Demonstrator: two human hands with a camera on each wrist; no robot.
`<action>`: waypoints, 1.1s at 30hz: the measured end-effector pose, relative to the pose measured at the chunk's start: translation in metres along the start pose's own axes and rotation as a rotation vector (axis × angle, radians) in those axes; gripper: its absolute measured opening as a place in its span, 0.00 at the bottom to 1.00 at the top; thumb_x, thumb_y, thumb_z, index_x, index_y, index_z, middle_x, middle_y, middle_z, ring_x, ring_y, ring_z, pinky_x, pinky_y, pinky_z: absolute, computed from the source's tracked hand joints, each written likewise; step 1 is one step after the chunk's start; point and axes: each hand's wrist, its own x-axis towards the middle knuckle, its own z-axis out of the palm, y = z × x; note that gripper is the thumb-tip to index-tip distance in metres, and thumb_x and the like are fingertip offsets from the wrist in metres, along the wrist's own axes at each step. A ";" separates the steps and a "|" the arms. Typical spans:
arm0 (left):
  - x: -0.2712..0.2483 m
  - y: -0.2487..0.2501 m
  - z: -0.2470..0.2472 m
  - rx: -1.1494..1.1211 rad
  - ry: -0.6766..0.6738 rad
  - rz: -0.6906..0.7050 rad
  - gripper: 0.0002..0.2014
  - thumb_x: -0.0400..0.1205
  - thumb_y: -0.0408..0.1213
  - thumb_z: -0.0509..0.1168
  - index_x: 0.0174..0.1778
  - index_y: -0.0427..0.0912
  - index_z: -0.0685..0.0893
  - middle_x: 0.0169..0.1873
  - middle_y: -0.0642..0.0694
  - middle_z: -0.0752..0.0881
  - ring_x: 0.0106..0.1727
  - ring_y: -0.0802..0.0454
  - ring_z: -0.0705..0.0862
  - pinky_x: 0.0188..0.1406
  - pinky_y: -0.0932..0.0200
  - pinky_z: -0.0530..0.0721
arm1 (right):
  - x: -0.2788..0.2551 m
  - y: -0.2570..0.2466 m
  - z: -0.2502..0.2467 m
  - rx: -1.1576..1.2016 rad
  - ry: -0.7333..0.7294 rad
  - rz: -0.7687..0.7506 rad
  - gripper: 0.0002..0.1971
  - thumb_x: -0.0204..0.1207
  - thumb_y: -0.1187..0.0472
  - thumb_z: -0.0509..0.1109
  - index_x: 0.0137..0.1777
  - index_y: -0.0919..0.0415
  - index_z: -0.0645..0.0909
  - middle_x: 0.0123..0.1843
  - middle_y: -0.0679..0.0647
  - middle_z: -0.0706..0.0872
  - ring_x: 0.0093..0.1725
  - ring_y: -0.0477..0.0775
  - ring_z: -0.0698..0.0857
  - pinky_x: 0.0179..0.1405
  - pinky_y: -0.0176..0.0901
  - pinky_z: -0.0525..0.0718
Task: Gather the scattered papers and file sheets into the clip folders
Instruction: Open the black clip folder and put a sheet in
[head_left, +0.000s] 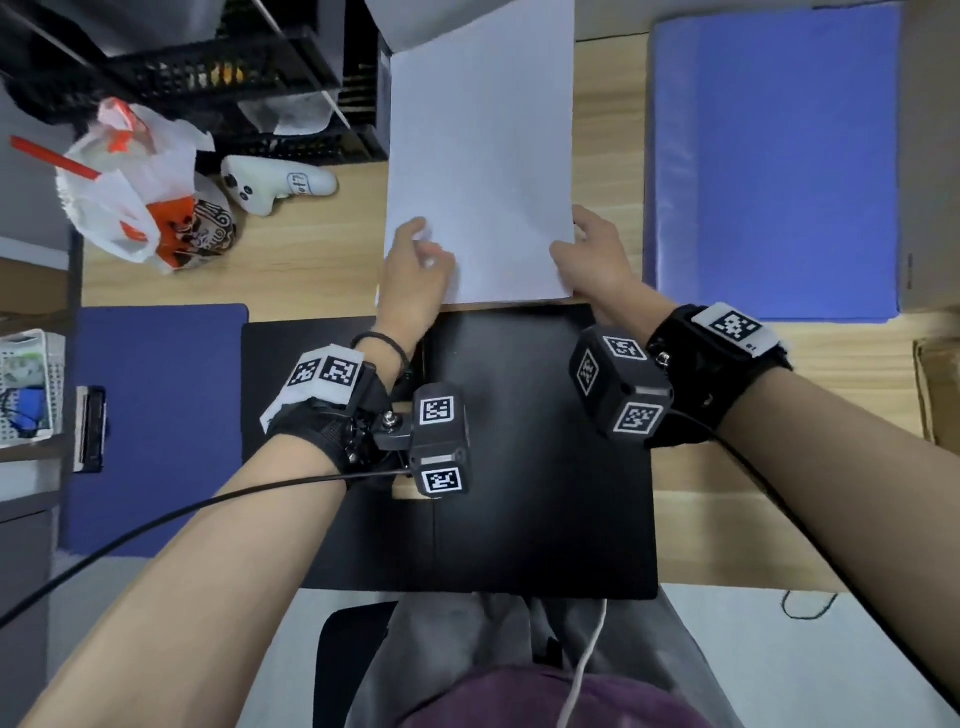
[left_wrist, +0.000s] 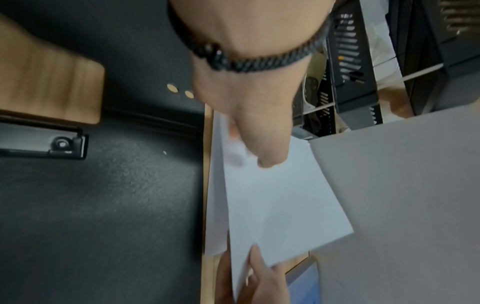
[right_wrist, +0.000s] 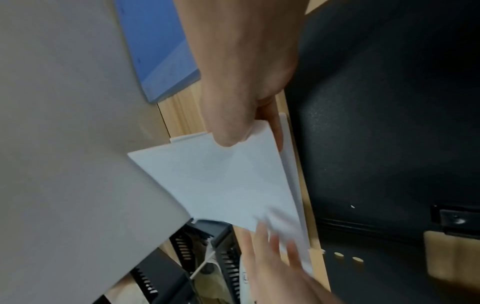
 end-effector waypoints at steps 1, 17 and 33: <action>0.000 -0.003 -0.008 0.028 0.112 0.026 0.28 0.79 0.40 0.65 0.75 0.42 0.69 0.58 0.48 0.77 0.64 0.46 0.77 0.70 0.49 0.73 | -0.008 0.002 -0.006 0.025 0.009 -0.008 0.25 0.75 0.73 0.56 0.68 0.53 0.79 0.55 0.51 0.88 0.47 0.50 0.88 0.40 0.36 0.82; -0.091 0.023 -0.089 -0.507 -0.194 0.378 0.21 0.80 0.23 0.65 0.67 0.44 0.76 0.62 0.50 0.85 0.62 0.60 0.84 0.61 0.66 0.80 | -0.145 0.000 -0.020 0.183 0.121 -0.281 0.19 0.79 0.74 0.59 0.65 0.58 0.79 0.62 0.51 0.88 0.64 0.52 0.86 0.65 0.46 0.83; -0.131 0.009 -0.110 -0.394 -0.229 0.406 0.16 0.89 0.35 0.52 0.70 0.46 0.76 0.62 0.54 0.83 0.60 0.61 0.83 0.53 0.71 0.81 | -0.189 -0.022 -0.021 -0.122 0.134 -0.340 0.25 0.79 0.44 0.60 0.56 0.70 0.77 0.47 0.52 0.82 0.46 0.48 0.79 0.48 0.49 0.76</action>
